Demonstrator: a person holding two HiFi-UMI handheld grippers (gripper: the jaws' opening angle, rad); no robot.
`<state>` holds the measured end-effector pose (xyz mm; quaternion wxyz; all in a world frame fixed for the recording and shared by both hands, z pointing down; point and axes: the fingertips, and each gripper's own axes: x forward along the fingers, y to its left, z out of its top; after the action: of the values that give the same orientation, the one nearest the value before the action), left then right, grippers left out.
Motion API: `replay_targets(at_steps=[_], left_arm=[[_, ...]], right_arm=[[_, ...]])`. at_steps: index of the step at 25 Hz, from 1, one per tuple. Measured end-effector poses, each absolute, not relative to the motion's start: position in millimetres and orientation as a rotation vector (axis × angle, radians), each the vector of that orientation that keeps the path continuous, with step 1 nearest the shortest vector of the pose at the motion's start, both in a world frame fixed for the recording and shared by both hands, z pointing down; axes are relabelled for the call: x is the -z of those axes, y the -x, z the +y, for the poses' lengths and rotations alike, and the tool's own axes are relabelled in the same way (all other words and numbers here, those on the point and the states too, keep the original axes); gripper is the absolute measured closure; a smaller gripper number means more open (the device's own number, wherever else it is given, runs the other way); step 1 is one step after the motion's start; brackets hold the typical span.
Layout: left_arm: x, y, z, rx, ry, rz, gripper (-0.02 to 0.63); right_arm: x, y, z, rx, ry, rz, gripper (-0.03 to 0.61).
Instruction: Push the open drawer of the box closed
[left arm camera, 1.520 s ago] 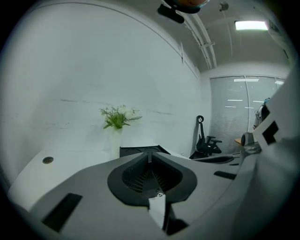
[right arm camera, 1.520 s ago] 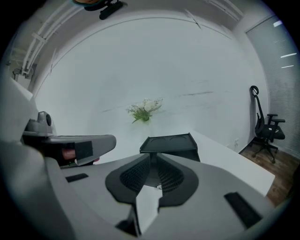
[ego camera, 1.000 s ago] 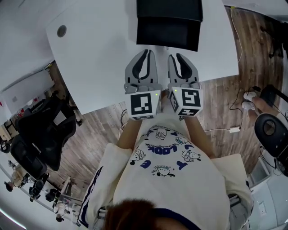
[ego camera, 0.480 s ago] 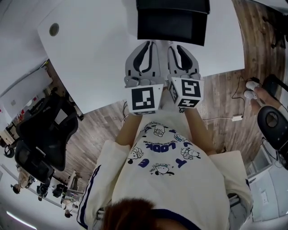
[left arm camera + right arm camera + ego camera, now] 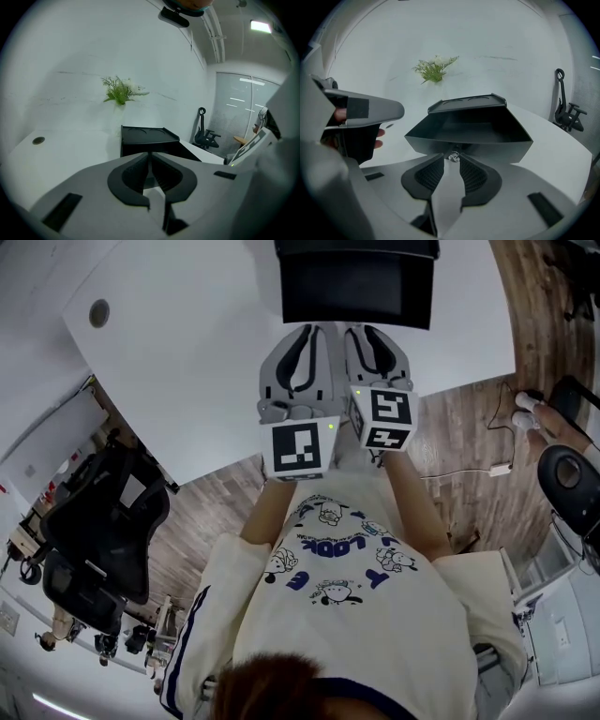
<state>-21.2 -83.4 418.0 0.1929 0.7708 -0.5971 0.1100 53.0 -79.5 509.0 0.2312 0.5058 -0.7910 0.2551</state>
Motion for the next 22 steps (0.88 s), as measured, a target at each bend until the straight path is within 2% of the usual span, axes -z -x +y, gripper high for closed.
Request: replay_targets(at_steps=[10,13,22], left_arm=[[-425,28,-87,-0.324,-2.147,-1.663,0.581],[-426,28,-88,-0.332,-2.148,-1.660,0.581],[-427,26,-90,-0.329,-2.152,-1.649,0.581]], right_arm=[[-525,-54,-82,-0.707,-1.404,-2.109,0.461],[-526,-53,-86,-0.704,-1.417,-2.092,0.492],[-523,-58,-86,-0.715,-1.411,-2.093,0.495]])
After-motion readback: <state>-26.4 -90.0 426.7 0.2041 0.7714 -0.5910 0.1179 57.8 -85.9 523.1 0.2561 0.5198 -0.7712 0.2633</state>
